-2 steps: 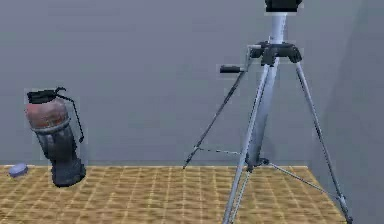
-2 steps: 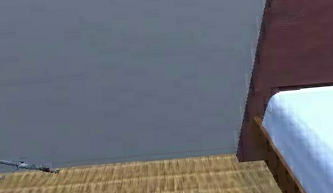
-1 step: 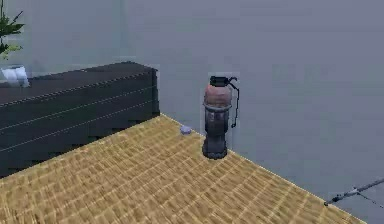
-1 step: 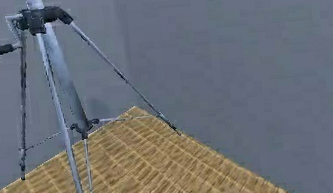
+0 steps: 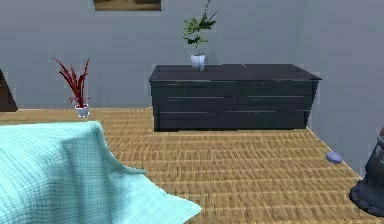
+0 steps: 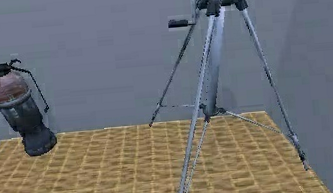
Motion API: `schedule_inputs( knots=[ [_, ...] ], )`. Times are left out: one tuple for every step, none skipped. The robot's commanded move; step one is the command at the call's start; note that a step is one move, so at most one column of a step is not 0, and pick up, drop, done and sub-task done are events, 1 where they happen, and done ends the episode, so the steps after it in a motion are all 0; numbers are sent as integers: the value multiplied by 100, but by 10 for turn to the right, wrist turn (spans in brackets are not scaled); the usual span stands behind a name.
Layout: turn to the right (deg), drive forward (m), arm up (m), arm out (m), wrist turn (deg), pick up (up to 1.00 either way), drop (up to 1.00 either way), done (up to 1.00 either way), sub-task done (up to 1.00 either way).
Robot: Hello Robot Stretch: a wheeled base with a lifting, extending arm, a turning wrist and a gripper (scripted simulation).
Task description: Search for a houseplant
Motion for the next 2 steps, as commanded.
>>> schedule_inputs(
  knots=[
    [0,30,0,0,0,0,0,0,0],
    [180,0,0,0,0,0,0,0,0]
  ],
)
